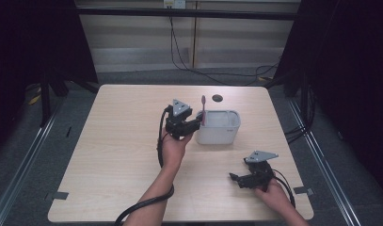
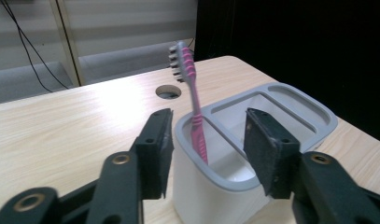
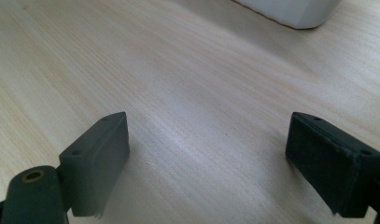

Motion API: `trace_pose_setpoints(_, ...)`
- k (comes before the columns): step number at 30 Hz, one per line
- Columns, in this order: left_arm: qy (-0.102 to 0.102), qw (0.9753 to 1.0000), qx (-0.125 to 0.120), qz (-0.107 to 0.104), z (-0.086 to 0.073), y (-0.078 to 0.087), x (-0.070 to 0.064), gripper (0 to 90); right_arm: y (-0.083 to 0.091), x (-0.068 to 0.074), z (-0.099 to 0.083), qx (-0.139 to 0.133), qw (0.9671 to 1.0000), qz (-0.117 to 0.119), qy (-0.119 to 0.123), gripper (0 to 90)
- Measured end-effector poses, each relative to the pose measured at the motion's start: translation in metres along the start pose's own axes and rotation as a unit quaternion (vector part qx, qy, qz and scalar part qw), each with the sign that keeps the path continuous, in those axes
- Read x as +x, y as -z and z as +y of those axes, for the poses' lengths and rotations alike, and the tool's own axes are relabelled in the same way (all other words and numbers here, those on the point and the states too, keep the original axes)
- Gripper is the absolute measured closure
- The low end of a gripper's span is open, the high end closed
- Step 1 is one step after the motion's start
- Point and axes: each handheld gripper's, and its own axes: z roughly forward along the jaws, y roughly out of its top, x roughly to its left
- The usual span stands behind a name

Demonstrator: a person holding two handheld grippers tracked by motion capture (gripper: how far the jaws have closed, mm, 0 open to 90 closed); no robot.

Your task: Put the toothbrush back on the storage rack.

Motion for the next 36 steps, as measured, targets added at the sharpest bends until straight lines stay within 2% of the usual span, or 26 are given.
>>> trace_pose_setpoints(5,0.002,1.0,0.006,0.001,-0.001,0.006,0.008,39.3,0.0,0.0,0.0,0.0,1.0,0.0,0.0,13.1)
trace_pose_setpoints(14,0.001,0.9999,0.011,-0.008,-0.004,0.009,0.011,26.4,0.0,0.0,0.0,0.0,1.0,0.0,0.0,13.1)
trace_pose_setpoints(19,-0.012,0.9997,0.018,-0.012,-0.006,0.011,0.012,19.9,0.0,0.0,0.0,0.0,1.0,0.0,0.0,13.0)
trace_pose_setpoints(21,-0.023,0.9993,0.026,-0.013,-0.008,0.011,0.013,18.7,0.0,0.0,0.0,0.001,1.0,-0.001,0.0,13.1)
trace_pose_setpoints(23,-0.023,0.999,0.033,-0.018,-0.009,0.012,0.013,17.6,0.0,0.0,0.0,0.001,1.0,-0.001,0.0,13.1)
trace_pose_setpoints(29,-0.008,0.9991,0.033,-0.025,-0.013,0.016,0.018,16.2,0.0,0.0,0.0,0.001,1.0,-0.001,0.0,13.0)
trace_pose_setpoints(36,-0.012,0.9986,0.038,-0.034,-0.015,0.025,0.025,16.0,0.0,0.0,0.0,0.001,1.0,-0.001,0.0,13.0)
